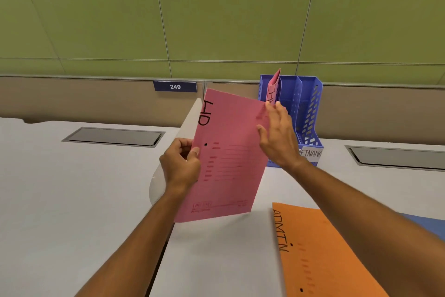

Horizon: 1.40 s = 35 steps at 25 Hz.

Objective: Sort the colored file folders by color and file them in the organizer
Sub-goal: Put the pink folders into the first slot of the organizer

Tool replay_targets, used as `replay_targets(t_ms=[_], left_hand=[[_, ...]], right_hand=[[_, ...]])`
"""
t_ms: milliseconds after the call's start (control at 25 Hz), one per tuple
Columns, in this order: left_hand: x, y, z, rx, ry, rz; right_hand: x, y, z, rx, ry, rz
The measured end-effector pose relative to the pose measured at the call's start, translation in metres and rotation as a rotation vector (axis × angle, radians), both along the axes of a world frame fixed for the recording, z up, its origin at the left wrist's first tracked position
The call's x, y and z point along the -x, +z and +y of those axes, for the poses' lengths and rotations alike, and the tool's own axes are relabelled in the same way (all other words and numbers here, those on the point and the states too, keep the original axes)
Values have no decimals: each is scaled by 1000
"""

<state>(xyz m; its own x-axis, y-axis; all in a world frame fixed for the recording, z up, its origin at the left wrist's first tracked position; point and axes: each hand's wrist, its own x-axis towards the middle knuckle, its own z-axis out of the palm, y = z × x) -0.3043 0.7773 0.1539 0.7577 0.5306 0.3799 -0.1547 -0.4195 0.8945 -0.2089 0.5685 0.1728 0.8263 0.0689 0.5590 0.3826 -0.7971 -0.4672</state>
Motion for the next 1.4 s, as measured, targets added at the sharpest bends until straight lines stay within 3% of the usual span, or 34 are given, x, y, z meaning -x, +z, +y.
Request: replay_targets(t_ms=[520, 1400], left_hand=[[-59, 49, -68, 7, -112, -171], [-198, 34, -142, -311, -154, -214]], right_hand=[[-75, 126, -75, 99, 36, -423], [-241, 157, -91, 145, 147, -440]])
